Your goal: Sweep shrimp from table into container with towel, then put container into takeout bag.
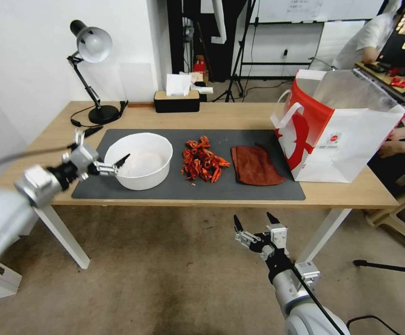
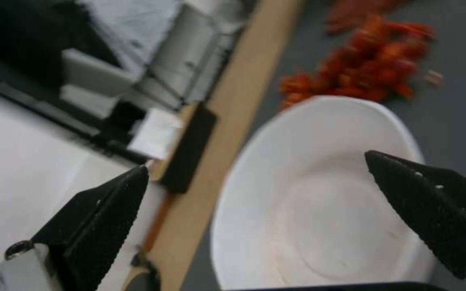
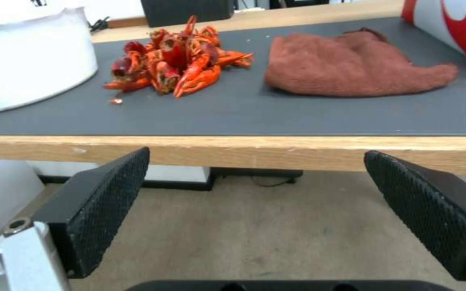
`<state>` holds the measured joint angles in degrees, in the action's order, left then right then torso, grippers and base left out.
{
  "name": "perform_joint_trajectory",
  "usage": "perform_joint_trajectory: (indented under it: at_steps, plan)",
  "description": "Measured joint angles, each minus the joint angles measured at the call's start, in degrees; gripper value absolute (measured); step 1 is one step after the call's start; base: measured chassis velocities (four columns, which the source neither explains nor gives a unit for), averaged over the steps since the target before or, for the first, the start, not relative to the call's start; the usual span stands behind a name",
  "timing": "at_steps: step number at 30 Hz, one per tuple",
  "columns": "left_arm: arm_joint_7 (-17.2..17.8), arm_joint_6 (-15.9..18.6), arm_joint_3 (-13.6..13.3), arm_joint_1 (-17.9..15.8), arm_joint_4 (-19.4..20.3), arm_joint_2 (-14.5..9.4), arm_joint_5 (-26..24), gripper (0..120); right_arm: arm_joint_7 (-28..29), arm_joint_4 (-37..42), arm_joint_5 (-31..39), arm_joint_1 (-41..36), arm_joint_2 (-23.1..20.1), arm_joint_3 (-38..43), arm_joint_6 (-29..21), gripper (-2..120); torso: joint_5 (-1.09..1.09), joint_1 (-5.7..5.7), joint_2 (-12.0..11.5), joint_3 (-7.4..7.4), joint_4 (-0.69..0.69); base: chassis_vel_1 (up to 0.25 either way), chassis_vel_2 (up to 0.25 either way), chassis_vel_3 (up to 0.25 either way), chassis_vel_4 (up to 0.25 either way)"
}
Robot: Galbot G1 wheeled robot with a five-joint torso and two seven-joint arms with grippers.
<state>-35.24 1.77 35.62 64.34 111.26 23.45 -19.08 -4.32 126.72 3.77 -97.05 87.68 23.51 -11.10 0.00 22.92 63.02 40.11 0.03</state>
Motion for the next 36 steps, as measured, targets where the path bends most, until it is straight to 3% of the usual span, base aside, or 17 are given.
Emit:
perform_joint_trajectory:
  at_steps: [1,2,4,5,8,9,12,14,15,16,17,18,19,20,22,29,36]
  plan:
    - [-4.1,-1.4,-2.9,-2.9,-0.8,-1.9,1.5,100,0.0,-0.1,0.0,0.0,0.2,-0.3,0.0,100,0.0,0.0,0.0,0.0,-0.01,0.0,0.0,0.0,0.0]
    - [-4.1,-1.4,-2.9,-2.9,-0.8,-1.9,1.5,100,0.0,-0.1,0.0,0.0,0.2,-0.3,0.0,100,0.0,0.0,0.0,0.0,-0.01,0.0,0.0,0.0,0.0]
    - [-10.0,-3.0,-8.6,-8.4,-1.1,-3.4,5.3,100,-0.3,-0.6,0.0,-0.1,0.5,-0.4,0.0,100,-0.02,0.0,0.0,0.0,-0.04,0.0,0.0,0.0,0.0]
    - [-10.0,-3.0,-8.6,-8.4,-1.1,-3.4,5.3,100,-0.3,-0.6,0.0,-0.1,0.5,-0.4,0.0,100,-0.02,0.0,0.0,0.0,-0.04,0.0,0.0,0.0,0.0]
    - [-19.5,-3.8,-15.1,-16.6,-1.4,-3.4,16.1,100,-0.6,-0.8,0.0,-0.4,1.2,-0.4,0.0,100,-0.01,0.0,0.0,0.0,-0.04,0.0,0.0,0.0,0.0]
    - [-19.5,-3.8,-15.1,-16.6,-1.4,-3.4,16.1,100,-0.6,-0.8,0.0,-0.4,1.2,-0.4,0.0,100,-0.01,0.0,0.0,0.0,-0.04,0.0,0.0,0.0,0.0]
    - [-22.2,-3.7,-19.8,-21.2,-2.5,-3.4,17.8,100,-0.9,-0.9,0.0,-0.7,1.3,-0.4,0.0,100,-0.01,0.0,0.0,0.0,-0.03,0.0,0.0,0.0,0.0]
    - [-24.6,-3.3,-23.5,-25.3,-3.8,-3.4,17.9,100,-1.0,-1.0,0.0,-0.9,1.3,-0.3,0.0,100,-0.02,0.0,0.0,-0.01,-0.02,0.0,0.0,0.0,0.0]
    - [-27.4,-2.9,-27.3,-29.9,-5.2,-3.2,18.3,100,-1.0,-1.0,-0.1,-1.0,1.3,-0.2,0.0,100,0.0,0.0,0.0,-0.01,-0.02,0.0,0.0,0.0,0.0]
    - [-27.4,-2.9,-27.3,-29.9,-5.2,-3.2,18.3,100,-1.0,-1.0,-0.1,-1.0,1.3,-0.2,0.0,100,0.0,0.0,0.0,-0.01,-0.02,0.0,0.0,0.0,0.0]
    - [-28.8,-2.7,-29.9,-32.7,-6.2,-2.9,18.5,100,-1.0,-1.0,-0.1,-1.0,1.3,-0.2,0.0,100,0.0,0.0,0.0,-0.01,-0.03,0.0,0.0,0.0,0.0]
    - [-30.1,-2.5,-34.8,-37.7,-8.3,-2.3,18.4,100,-0.9,-1.0,-0.1,-1.0,1.4,-0.1,0.0,100,-0.01,0.0,0.0,-0.01,-0.03,0.0,0.0,0.0,0.0]
    - [-30.9,-2.5,-37.3,-40.2,-9.3,-2.0,18.4,100,-0.9,-1.0,-0.1,-1.0,1.5,-0.1,0.0,100,-0.01,0.0,0.0,0.0,-0.04,0.0,0.0,0.0,0.0]
    - [-30.9,-2.5,-37.3,-40.2,-9.3,-2.0,18.4,100,-0.9,-1.0,-0.1,-1.0,1.5,-0.1,0.0,100,-0.01,0.0,0.0,0.0,-0.04,0.0,0.0,0.0,0.0]
    - [-32.3,-2.6,-44.1,-46.6,-12.6,-0.3,18.7,100,-0.7,-1.2,-0.2,-1.0,1.7,-0.1,0.0,100,-0.01,0.0,0.0,0.0,-0.04,0.0,0.0,0.0,0.0]
    - [-35.2,-3.0,-50.5,-53.2,-18.5,4.3,20.1,100,-0.4,-1.8,-0.2,-1.0,1.9,0.3,0.0,100,0.0,0.01,0.0,0.0,-0.04,0.0,0.0,0.0,0.0]
    - [-37.7,-3.2,-54.3,-56.0,-20.7,6.9,20.7,100,0.1,-2.3,-0.2,-0.7,1.9,0.8,0.0,100,0.0,0.0,0.0,0.0,-0.03,0.0,0.0,0.0,0.0]
